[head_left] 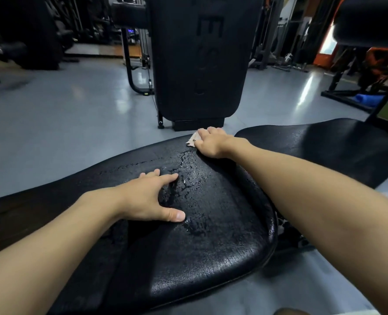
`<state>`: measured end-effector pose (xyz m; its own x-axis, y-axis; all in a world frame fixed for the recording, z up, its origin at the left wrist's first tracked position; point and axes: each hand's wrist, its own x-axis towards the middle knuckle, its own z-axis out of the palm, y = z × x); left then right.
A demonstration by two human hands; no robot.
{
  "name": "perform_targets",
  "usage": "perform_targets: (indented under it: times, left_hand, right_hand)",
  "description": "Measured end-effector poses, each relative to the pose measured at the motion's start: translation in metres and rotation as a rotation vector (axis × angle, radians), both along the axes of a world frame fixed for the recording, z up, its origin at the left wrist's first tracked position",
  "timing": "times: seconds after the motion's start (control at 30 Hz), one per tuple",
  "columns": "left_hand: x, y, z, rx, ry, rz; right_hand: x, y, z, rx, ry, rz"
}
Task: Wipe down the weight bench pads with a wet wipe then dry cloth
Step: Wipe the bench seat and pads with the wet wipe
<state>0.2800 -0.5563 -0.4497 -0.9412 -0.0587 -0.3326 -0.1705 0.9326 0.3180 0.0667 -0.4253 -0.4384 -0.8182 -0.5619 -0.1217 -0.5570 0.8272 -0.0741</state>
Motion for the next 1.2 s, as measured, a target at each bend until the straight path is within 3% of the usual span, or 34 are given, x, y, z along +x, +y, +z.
perform_targets:
  times: [0.2,0.7,0.93,1.2]
  left_hand:
    - [0.001,0.001,0.003,0.002,0.005,0.001]
    - [0.009,-0.002,-0.006,0.020,0.078,-0.022]
    - [0.013,-0.008,-0.004,0.040,0.058,-0.056]
    - [0.019,-0.007,-0.005,0.061,0.064,-0.046]
  right_hand:
    - [0.035,0.033,-0.002,0.014,0.064,0.095]
    - [0.232,0.157,-0.015,0.032,0.141,0.172]
    - [0.208,0.136,-0.010,0.081,0.142,0.169]
    - [0.093,0.047,-0.006,0.114,0.081,0.111]
